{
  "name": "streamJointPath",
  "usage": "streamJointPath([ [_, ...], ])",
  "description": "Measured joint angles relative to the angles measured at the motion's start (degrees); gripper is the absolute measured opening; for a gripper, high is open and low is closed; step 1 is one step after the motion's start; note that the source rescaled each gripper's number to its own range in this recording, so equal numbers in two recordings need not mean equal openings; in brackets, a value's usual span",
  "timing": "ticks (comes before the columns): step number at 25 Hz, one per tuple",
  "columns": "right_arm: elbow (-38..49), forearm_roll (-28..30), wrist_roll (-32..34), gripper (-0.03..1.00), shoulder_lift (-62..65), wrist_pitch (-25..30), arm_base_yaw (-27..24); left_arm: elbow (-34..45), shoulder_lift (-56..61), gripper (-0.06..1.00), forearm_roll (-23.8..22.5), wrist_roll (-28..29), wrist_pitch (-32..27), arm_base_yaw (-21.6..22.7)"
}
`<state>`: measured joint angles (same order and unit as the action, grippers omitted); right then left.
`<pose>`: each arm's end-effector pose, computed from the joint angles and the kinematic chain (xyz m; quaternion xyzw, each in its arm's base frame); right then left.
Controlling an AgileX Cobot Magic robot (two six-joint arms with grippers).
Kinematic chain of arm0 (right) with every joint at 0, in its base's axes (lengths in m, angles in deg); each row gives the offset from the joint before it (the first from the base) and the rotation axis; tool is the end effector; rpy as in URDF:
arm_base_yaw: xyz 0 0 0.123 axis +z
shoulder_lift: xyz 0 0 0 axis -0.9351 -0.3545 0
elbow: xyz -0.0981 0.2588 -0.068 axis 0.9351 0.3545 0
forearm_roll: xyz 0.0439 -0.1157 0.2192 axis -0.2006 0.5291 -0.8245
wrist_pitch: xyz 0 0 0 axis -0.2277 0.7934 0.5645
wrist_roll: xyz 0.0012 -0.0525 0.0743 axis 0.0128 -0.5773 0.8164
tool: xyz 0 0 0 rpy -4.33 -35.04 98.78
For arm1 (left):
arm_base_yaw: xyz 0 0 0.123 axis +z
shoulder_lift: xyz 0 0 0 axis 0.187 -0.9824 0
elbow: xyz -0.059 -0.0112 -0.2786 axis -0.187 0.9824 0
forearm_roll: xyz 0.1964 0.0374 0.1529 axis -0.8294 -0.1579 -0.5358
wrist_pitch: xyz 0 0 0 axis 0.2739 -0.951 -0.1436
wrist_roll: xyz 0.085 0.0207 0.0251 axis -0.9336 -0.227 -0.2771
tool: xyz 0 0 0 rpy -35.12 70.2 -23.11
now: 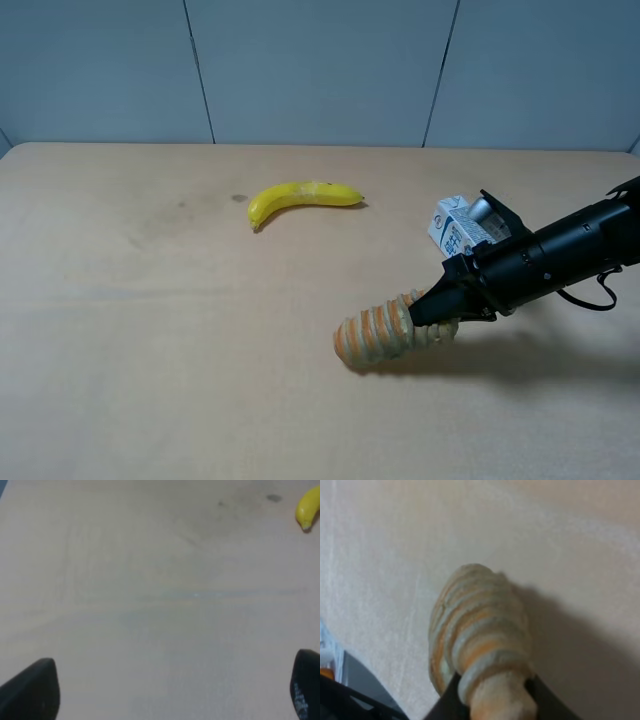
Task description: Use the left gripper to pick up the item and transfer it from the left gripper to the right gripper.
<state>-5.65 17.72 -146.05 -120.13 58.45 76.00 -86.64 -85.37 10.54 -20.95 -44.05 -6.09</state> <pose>0.2300 0.0900 0.1275 -0.1034 0.9218 0.3687 0.0610 -0.0048 -0.0014 0.2764 -0.0298 0.8517 0.0179 0.5229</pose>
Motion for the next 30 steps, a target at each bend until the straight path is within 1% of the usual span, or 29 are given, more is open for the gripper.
streamJointPath([
  [1,0.00,0.00,-0.06,0.28,-0.08,-0.10,0.00,0.00,0.00,0.89,0.00,0.00,0.00,0.00],
  [2,0.00,0.06,-0.05,0.53,-0.08,-0.10,0.00,0.00,0.00,0.89,0.00,0.00,0.00,0.00],
  [3,0.00,0.06,-0.21,0.72,-0.08,-0.30,0.00,0.00,0.00,0.89,0.00,0.00,0.00,0.00],
  [4,0.00,0.10,-0.27,0.82,-0.08,-0.60,0.00,0.00,0.00,0.89,0.00,0.00,0.00,0.00],
  [5,0.00,0.10,-0.38,0.89,-0.08,-0.74,0.00,0.00,0.00,0.89,0.00,0.00,0.00,0.00],
  [6,0.00,0.12,-0.37,0.93,-0.08,-1.04,0.00,0.00,0.00,0.89,0.00,0.00,0.00,0.00],
  [9,0.00,0.17,-0.39,0.98,0.00,-1.11,0.00,0.00,0.00,0.89,0.00,0.00,0.00,0.00],
  [12,-1.17,1.49,0.92,0.99,1.82,-1.02,0.00,0.00,0.00,0.89,0.00,0.00,0.00,0.00],
  [15,-3.72,4.51,5.12,0.99,5.24,-0.92,0.00,0.00,0.00,0.89,0.00,0.00,0.00,0.00],
  [18,-6.81,10.58,11.77,0.99,9.68,-0.88,0.00,0.00,0.00,0.89,0.00,0.00,0.00,0.00],
  [24,-12.68,28.28,27.02,0.99,19.03,-1.02,0.00,0.00,0.00,0.89,0.00,0.00,0.00,0.00],
  [27,-15.22,35.48,33.60,0.99,23.37,-0.42,0.00,0.00,0.00,0.89,0.00,0.00,0.00,0.00],
  [30,-17.46,40.82,39.36,0.99,27.71,1.52,0.00,0.00,0.00,0.89,0.00,0.00,0.00,0.00],
])
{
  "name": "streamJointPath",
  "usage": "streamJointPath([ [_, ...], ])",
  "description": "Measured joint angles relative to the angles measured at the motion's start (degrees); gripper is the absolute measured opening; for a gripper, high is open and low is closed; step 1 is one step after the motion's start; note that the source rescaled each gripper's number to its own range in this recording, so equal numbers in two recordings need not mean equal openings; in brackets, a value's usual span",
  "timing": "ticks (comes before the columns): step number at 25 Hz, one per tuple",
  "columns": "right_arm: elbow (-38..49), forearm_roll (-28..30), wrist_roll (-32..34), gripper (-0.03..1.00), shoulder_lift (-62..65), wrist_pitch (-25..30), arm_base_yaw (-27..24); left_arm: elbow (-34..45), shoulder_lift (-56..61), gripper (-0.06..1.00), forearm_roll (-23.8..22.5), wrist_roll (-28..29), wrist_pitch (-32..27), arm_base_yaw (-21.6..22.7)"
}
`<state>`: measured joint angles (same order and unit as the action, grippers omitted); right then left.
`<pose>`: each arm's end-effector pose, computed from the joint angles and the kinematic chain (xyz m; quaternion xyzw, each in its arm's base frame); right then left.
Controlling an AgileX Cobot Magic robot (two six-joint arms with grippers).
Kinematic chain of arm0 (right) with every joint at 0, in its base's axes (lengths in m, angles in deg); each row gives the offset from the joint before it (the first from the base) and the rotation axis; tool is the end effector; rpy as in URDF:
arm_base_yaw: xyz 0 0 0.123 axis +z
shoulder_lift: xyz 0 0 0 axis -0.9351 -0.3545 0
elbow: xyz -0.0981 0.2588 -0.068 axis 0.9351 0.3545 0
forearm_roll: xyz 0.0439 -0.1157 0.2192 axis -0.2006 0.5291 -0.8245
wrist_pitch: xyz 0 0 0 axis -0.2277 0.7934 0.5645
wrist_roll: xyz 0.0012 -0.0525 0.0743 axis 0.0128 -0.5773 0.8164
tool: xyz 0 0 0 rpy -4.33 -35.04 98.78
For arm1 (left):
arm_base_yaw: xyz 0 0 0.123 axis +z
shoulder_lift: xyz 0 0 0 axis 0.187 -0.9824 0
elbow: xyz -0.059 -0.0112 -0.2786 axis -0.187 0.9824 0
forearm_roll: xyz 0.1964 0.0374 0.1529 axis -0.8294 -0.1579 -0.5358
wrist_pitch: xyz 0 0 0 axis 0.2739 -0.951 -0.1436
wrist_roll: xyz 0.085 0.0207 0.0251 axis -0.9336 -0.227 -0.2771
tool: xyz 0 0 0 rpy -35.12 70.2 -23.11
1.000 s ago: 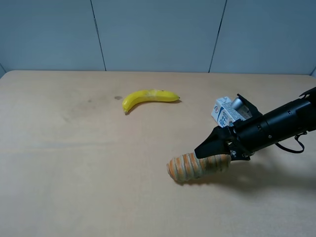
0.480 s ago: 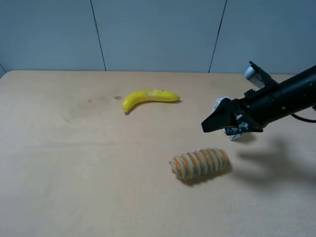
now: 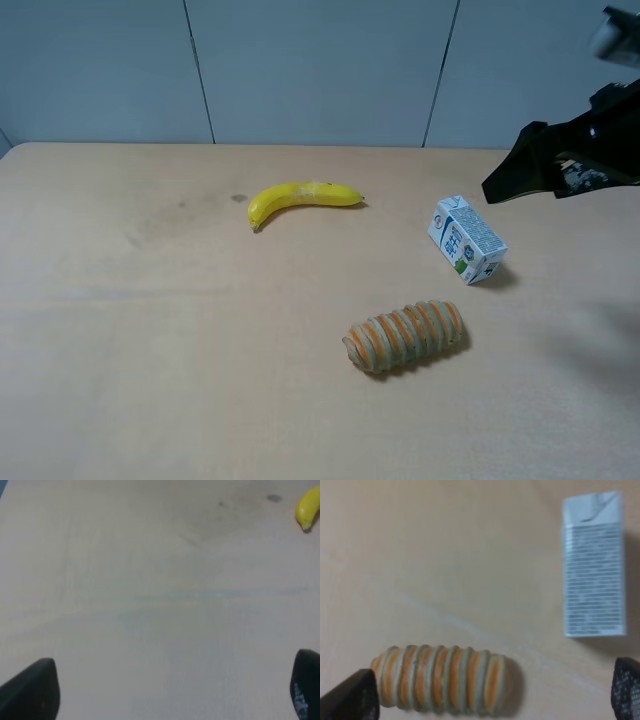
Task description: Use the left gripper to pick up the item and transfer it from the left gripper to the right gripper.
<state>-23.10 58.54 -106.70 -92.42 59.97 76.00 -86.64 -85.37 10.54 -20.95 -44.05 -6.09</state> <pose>0.2308 0.0593 0.2908 -0.1336 0.9406 0.1773 0.2569 -0.0048 -0.0014 0.2764 -0.0298 0.8517 0.0179 0.5229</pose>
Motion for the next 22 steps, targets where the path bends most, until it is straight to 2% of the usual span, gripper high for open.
streamJointPath([
  [5,-1.03,7.12,6.40,0.99,8.35,3.85,0.00,0.00,0.00,0.89,0.00,0.00,0.00,0.00],
  [15,-1.03,20.40,17.36,1.00,26.85,16.41,0.00,0.00,0.00,0.89,-0.05,0.00,0.06,0.00],
  [22,6.67,23.94,20.97,1.00,42.30,18.93,0.00,0.00,0.00,0.89,-0.05,0.00,0.06,0.00],
])
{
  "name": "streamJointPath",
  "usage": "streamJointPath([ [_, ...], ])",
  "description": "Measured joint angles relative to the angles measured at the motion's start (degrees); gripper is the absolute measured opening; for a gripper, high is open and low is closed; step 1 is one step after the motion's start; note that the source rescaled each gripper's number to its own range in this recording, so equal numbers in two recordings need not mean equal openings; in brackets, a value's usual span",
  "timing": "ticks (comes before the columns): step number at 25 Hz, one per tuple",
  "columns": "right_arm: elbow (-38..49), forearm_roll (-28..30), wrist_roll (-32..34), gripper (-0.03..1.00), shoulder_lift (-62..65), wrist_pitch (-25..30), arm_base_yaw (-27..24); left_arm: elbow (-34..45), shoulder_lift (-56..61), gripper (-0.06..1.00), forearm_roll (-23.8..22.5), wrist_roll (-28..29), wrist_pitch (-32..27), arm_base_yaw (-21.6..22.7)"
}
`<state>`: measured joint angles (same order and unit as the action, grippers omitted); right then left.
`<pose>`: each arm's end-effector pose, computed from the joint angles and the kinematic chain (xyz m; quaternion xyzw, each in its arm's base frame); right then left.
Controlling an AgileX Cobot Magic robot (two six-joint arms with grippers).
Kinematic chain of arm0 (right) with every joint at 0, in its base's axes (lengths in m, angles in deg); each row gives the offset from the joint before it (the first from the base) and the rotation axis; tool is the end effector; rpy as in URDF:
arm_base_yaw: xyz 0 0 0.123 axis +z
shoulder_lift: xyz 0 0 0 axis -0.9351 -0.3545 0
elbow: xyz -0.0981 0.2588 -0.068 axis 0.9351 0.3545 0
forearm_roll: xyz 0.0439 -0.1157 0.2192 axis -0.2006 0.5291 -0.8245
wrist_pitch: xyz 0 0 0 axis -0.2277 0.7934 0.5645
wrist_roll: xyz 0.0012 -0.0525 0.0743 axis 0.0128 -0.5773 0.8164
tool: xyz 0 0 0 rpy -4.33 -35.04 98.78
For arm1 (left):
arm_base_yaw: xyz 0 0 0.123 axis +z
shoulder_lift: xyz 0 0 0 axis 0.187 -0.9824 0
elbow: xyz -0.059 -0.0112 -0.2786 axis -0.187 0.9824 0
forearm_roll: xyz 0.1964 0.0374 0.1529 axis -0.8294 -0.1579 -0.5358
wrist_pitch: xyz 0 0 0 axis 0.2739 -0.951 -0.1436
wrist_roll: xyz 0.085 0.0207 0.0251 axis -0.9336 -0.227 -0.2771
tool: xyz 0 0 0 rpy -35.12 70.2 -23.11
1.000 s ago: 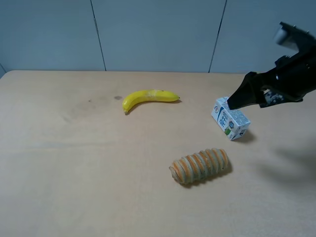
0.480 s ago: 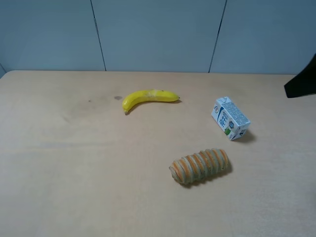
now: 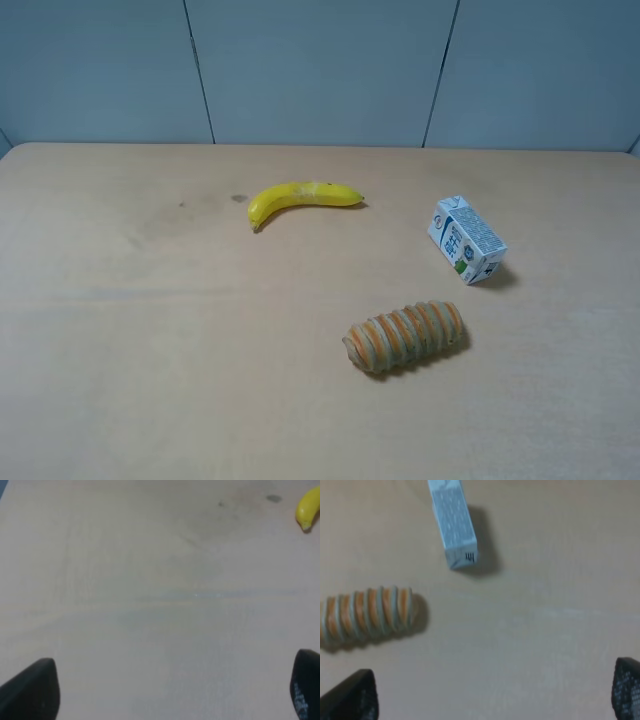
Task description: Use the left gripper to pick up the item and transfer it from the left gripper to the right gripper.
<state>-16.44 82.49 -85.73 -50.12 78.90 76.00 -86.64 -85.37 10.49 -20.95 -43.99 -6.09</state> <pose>0.0571 0.0121 0.3404 -0.0684 0.9239 0.0478 0.3734 -0.0048 -0.0013 0.2765 -0.0298 0.8514 0.0184 0.5234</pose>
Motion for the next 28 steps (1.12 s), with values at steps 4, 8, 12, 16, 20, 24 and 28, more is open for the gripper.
streamJointPath([
  [4,6.78,0.01,0.79,1.00,8.94,-1.10,0.00,0.00,0.00,0.89,0.00,0.00,0.00,0.00],
  [8,12.18,0.06,1.71,1.00,16.99,-4.94,0.00,0.00,0.00,0.89,0.00,0.00,0.00,0.00],
  [12,16.02,0.25,2.09,1.00,23.39,-8.02,0.00,0.00,0.00,0.89,0.00,0.00,0.00,0.00],
  [16,17.00,0.32,2.27,1.00,26.57,-8.84,0.00,0.00,0.00,0.89,0.00,0.00,0.00,0.00],
  [20,17.00,0.43,2.27,1.00,26.76,-9.04,0.00,0.00,0.00,0.89,0.00,0.00,0.00,0.00],
  [24,17.00,0.43,2.27,1.00,26.76,-9.09,0.00,0.00,0.00,0.89,0.00,0.00,0.00,0.00],
  [28,17.00,0.43,2.27,1.00,26.76,-9.09,0.00,0.00,0.00,0.89,0.00,0.00,0.00,0.00],
])
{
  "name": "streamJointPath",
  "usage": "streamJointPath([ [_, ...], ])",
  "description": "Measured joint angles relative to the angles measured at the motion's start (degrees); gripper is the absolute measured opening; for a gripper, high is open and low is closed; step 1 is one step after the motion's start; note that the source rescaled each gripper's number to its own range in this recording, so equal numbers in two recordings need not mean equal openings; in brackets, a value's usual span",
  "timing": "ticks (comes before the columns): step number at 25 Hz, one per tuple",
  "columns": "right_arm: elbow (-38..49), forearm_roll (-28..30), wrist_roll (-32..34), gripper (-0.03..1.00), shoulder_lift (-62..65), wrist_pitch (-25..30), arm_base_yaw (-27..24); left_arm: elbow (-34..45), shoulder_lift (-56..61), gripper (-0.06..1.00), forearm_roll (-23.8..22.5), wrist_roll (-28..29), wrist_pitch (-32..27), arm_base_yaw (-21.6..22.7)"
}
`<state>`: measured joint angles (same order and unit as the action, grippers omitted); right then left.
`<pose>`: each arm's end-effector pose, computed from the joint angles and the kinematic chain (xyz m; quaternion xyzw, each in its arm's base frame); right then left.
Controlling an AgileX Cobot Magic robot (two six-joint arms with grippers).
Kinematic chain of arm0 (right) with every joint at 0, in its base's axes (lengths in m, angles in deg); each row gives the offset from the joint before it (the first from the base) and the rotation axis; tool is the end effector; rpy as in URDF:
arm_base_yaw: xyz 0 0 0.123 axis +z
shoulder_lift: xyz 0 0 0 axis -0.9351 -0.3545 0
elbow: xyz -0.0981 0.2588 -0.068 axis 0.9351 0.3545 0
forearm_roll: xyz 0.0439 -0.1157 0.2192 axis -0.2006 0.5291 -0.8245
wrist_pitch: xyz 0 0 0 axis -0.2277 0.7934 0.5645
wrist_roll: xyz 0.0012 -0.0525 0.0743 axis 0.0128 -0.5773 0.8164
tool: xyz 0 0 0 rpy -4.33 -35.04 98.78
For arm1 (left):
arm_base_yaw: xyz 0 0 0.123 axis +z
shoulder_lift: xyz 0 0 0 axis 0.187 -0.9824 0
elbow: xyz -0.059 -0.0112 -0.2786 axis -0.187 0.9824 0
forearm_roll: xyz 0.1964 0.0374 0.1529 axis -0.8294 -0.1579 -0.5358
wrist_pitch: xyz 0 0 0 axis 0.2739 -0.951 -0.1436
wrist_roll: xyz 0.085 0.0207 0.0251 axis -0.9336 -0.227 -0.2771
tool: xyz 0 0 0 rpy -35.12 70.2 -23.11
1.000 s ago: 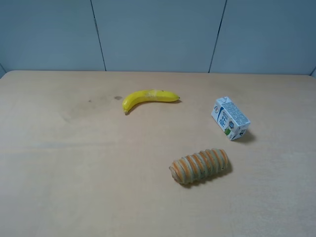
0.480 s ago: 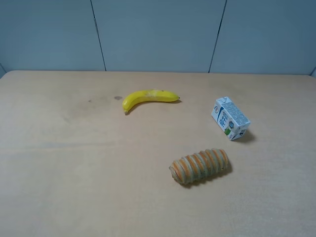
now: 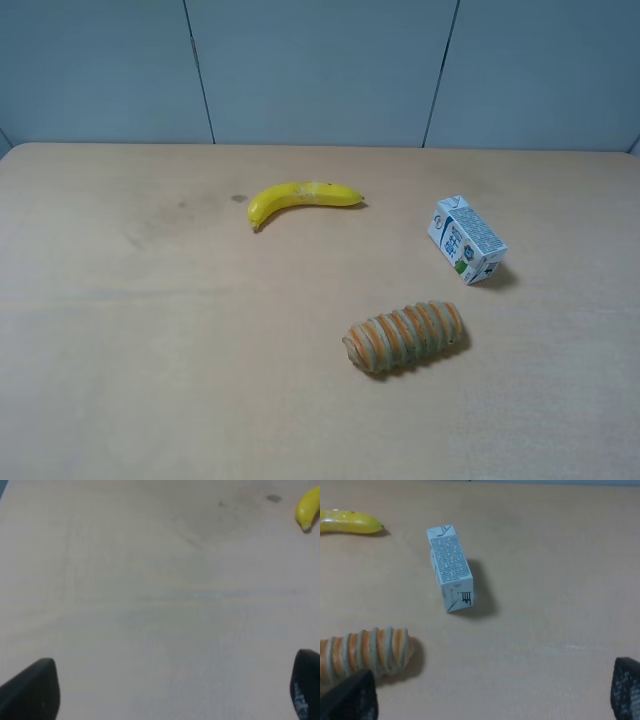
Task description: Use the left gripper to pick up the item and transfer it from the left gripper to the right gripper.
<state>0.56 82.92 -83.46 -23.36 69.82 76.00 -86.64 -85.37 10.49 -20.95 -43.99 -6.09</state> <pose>0.0014 0.0045 0.2792 -0.0462 0.8514 0.0608 0.5190 -0.0048 -0.0013 0.2765 -0.0298 0.8514 0.0184 0.5234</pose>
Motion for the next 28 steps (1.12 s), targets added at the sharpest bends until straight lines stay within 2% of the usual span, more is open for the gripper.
streamJointPath([
  [3,0.00,0.00,0.00,1.00,0.01,-0.05,-1.16,0.00,0.00,0.89,0.00,0.00,0.00,0.00],
  [9,0.00,0.00,0.00,1.00,1.96,-0.12,-8.73,0.00,0.00,0.89,0.00,0.00,0.00,0.00],
  [28,0.17,-0.20,0.00,1.00,2.06,-0.12,-9.34,0.00,0.00,0.89,0.00,0.00,0.00,0.00],
])
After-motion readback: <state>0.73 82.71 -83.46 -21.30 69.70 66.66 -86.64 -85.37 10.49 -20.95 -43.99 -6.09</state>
